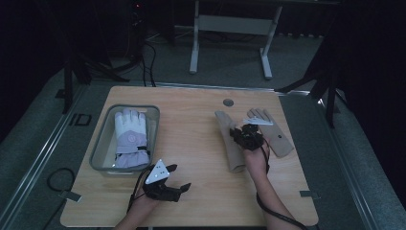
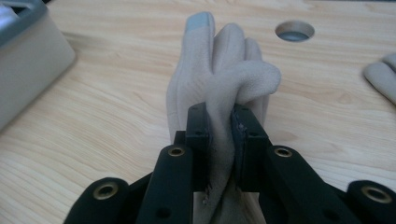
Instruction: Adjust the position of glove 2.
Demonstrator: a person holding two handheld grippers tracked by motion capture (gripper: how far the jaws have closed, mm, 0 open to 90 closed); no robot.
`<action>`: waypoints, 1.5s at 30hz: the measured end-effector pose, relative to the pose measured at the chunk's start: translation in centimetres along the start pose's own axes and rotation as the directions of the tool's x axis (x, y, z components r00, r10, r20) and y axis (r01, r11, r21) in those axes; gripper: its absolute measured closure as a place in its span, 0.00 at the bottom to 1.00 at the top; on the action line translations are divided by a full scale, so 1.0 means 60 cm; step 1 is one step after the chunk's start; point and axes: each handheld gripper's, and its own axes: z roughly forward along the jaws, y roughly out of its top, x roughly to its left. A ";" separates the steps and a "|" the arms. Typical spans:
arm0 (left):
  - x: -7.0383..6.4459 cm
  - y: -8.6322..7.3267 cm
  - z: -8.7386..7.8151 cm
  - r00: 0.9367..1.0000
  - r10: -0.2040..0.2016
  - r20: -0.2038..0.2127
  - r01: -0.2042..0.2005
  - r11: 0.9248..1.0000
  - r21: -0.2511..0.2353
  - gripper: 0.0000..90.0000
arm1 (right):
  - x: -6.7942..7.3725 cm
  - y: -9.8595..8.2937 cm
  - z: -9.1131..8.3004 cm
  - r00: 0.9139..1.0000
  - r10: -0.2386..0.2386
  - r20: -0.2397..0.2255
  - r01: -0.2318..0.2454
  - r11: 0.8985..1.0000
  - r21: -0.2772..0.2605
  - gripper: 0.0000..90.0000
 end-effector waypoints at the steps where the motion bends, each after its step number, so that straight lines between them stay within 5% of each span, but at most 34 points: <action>1: 0.000 0.001 0.000 1.000 0.000 -0.002 0.000 1.000 -0.001 0.16 | 0.008 0.001 -0.001 1.000 0.015 0.011 -0.015 1.000 -0.006 0.88; 8: -0.004 0.005 -0.005 1.000 0.005 -0.007 -0.005 1.000 -0.030 0.16 | 0.051 -0.011 0.010 0.994 0.082 0.068 -0.080 0.996 -0.027 0.87; 13: -0.004 0.004 -0.006 1.000 0.007 -0.008 -0.007 0.999 -0.031 0.16 | 0.071 -0.040 0.040 0.990 0.111 0.086 -0.112 0.994 0.007 0.87; 22: -0.005 0.003 -0.005 1.000 0.011 0.000 -0.011 1.000 -0.027 0.16 | 0.069 -0.082 0.083 0.987 0.137 0.082 -0.144 0.985 0.095 0.79; 30: -0.007 0.001 -0.003 1.000 0.014 0.003 -0.014 1.000 -0.022 0.16 | 0.069 -0.075 0.073 0.995 0.090 0.048 -0.095 0.989 0.110 0.63; 35: -0.007 0.001 -0.003 1.000 0.014 0.004 -0.014 1.000 -0.023 0.16 | 0.060 -0.060 0.052 0.998 0.055 0.032 -0.057 0.995 0.083 0.62; 39: -0.006 0.000 -0.002 1.000 0.015 0.004 -0.015 1.000 -0.022 0.16 | 0.036 -0.042 0.020 0.996 -0.076 -0.042 0.077 0.997 0.027 0.61; 41: -0.005 -0.001 -0.002 1.000 0.014 0.005 -0.014 1.000 -0.020 0.16 | 0.023 -0.037 0.008 0.989 -0.142 -0.034 0.143 0.990 0.015 0.62; 45: -0.005 -0.001 0.000 1.000 0.012 0.006 -0.012 1.000 -0.016 0.16 | -0.011 -0.030 -0.015 0.982 -0.185 -0.049 0.184 0.983 -0.015 0.64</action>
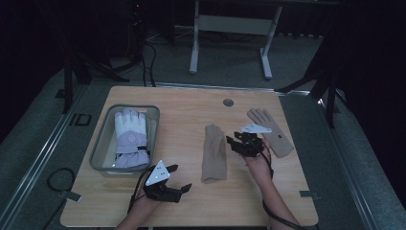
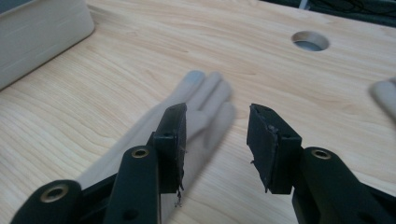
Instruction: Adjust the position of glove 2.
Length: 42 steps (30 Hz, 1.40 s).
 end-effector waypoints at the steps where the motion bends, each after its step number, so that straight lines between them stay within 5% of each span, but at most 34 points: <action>1: 0.000 0.000 0.000 1.000 0.001 0.001 -0.001 1.000 0.002 0.16 | -0.010 0.000 -0.006 1.000 0.005 -0.004 -0.005 1.000 -0.008 0.64; 5: -0.002 0.000 0.000 1.000 0.005 0.008 -0.005 1.000 -0.004 0.16 | -0.047 -0.005 -0.028 1.000 0.002 0.020 -0.001 0.999 -0.034 0.64; 20: -0.004 -0.002 0.002 1.000 0.004 0.011 -0.004 1.000 -0.005 0.16 | -0.180 -0.031 -0.065 0.988 0.005 0.154 -0.006 1.000 0.001 0.65; 34: -0.006 -0.005 0.003 1.000 0.005 0.022 -0.005 1.000 -0.005 0.16 | -0.278 -0.045 -0.044 0.972 0.060 0.229 -0.073 0.996 0.050 0.64; 42: -0.006 -0.006 0.003 1.000 0.000 0.021 0.000 1.000 -0.004 0.16 | -0.301 -0.056 -0.018 0.971 0.079 0.226 -0.105 0.989 0.105 0.66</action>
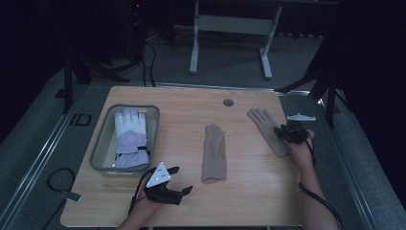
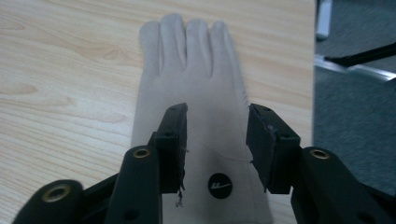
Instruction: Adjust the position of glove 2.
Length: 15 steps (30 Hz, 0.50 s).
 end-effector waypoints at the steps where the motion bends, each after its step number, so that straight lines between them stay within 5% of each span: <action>1: 0.000 0.000 0.000 1.000 -0.001 0.000 0.001 1.000 0.002 0.16 | 0.000 -0.001 0.004 1.000 -0.001 -0.005 0.001 1.000 0.006 0.66; 5: 0.000 -0.001 0.001 1.000 -0.004 0.000 0.004 1.000 0.003 0.16 | 0.002 -0.006 0.021 0.999 -0.017 -0.043 0.018 1.000 0.022 0.63; 9: 0.000 -0.002 0.001 1.000 0.000 0.002 0.000 1.000 0.007 0.16 | 0.004 -0.016 0.037 0.997 -0.067 -0.024 0.068 0.995 0.067 0.64; 11: 0.000 -0.002 0.001 1.000 0.002 0.003 -0.002 1.000 0.005 0.16 | 0.000 -0.017 0.035 0.999 -0.027 -0.037 0.029 0.998 0.063 0.84; 15: 0.000 -0.003 0.001 1.000 0.005 0.002 -0.005 1.000 0.010 0.16 | 0.008 -0.011 0.033 1.000 -0.005 -0.015 0.007 0.995 0.096 0.92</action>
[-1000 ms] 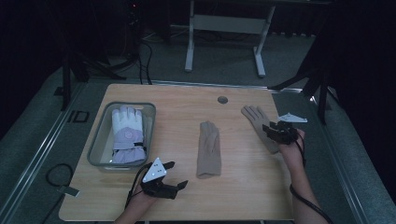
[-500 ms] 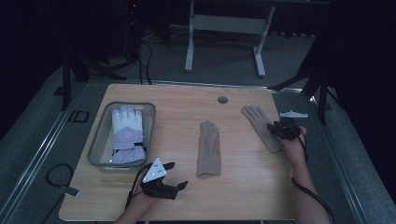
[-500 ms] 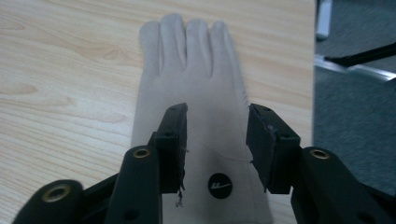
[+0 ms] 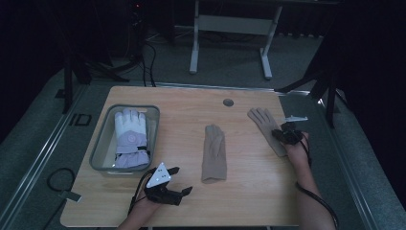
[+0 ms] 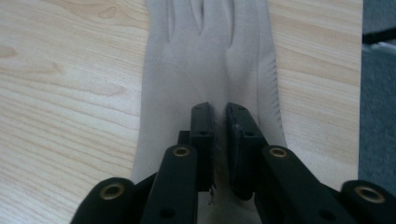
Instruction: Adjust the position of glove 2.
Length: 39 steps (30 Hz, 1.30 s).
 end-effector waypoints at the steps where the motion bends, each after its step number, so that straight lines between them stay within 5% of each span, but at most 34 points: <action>1: 0.000 0.000 0.000 1.000 0.000 -0.001 0.000 1.000 -0.001 0.16 | 0.001 0.001 -0.001 1.000 0.031 -0.003 -0.031 1.000 0.003 0.93; 4: 0.000 0.001 -0.001 1.000 -0.004 -0.004 0.004 1.000 -0.007 0.16 | 0.006 0.001 -0.008 0.994 0.104 -0.015 -0.105 0.994 -0.024 0.93; 16: -0.002 0.004 -0.001 1.000 0.002 -0.007 -0.002 1.000 -0.018 0.16 | 0.059 0.003 -0.074 0.976 0.219 0.019 -0.216 0.971 -0.100 0.93; 25: -0.003 0.006 -0.002 1.000 0.009 -0.014 -0.009 1.000 -0.021 0.16 | 0.087 -0.017 -0.121 0.960 0.257 0.108 -0.242 0.960 -0.138 0.93; 34: -0.002 0.006 -0.002 1.000 0.009 -0.015 -0.009 1.000 -0.019 0.16 | 0.096 -0.060 -0.149 0.933 0.348 0.095 -0.334 0.932 -0.140 0.93; 39: -0.004 0.007 0.000 1.000 0.018 -0.017 -0.019 1.000 -0.018 0.16 | 0.102 -0.082 -0.156 0.930 0.351 0.109 -0.337 0.933 -0.130 0.93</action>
